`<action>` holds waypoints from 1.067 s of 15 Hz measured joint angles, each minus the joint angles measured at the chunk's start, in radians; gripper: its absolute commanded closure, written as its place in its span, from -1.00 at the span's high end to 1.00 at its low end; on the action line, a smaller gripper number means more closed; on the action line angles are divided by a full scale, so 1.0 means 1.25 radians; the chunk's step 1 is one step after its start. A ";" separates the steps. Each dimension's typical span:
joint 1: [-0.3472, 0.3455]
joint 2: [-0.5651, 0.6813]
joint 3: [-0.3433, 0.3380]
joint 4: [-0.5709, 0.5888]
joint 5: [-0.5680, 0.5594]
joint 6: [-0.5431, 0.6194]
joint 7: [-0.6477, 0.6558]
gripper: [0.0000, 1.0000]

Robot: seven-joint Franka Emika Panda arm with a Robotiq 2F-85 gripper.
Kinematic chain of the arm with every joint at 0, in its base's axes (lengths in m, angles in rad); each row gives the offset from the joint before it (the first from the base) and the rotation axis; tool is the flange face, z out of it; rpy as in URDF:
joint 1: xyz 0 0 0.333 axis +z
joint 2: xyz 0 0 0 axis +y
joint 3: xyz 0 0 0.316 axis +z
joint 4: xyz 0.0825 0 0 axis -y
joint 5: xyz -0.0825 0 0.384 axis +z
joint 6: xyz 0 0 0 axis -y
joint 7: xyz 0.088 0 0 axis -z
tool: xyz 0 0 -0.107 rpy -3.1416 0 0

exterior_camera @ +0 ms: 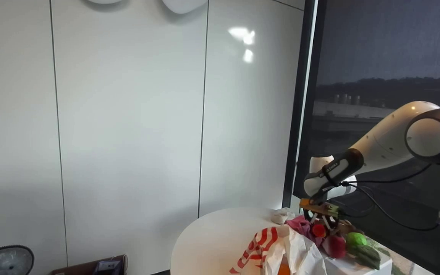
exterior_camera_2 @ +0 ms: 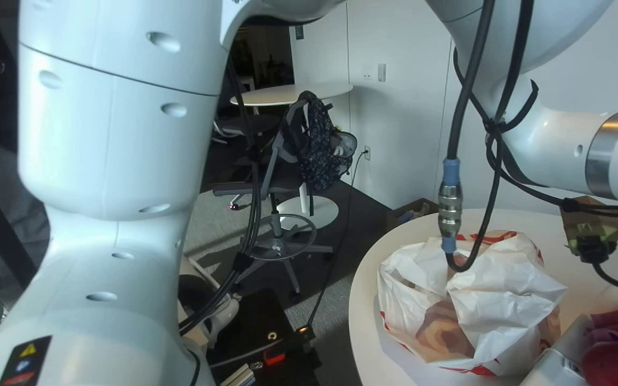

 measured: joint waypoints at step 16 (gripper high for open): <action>0.088 -0.128 0.039 -0.059 0.038 -0.024 -0.065 1.00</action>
